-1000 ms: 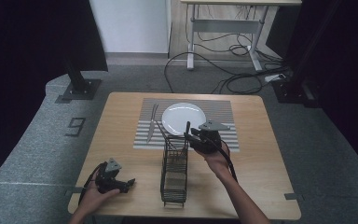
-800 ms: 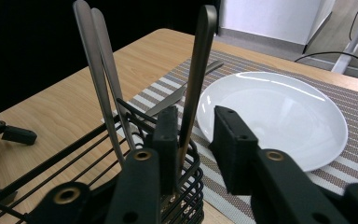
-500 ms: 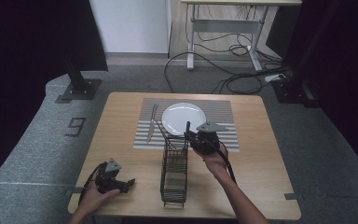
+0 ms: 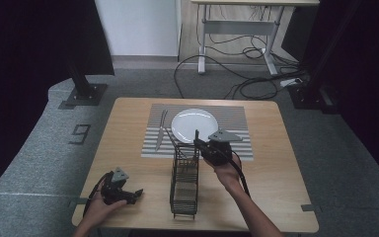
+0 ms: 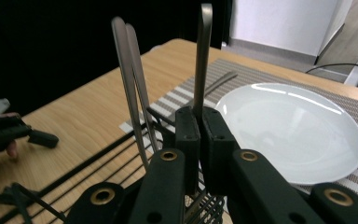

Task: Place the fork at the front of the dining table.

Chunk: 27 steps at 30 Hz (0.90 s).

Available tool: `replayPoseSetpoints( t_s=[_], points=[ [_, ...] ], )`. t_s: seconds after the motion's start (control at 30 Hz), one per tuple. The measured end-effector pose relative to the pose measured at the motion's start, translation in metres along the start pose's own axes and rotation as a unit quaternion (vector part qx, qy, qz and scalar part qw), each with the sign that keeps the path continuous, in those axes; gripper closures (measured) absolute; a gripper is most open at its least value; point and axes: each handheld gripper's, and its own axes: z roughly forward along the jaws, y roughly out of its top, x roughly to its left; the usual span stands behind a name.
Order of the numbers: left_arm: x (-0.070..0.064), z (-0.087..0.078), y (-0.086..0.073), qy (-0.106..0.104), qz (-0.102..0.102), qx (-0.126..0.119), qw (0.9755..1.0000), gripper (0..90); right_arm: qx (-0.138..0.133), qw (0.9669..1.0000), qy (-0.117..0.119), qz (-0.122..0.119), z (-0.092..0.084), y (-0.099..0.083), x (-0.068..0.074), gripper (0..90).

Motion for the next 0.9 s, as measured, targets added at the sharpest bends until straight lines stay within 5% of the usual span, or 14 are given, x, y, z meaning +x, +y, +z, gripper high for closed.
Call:
replayPoseSetpoints(
  t_s=[0.9],
  points=[
    [0.000,0.000,0.000,0.000,0.000,0.000,1.0000,2.9,-0.092,0.9958,-0.002,0.003,-0.047,0.032,0.000,86.4]
  ],
)
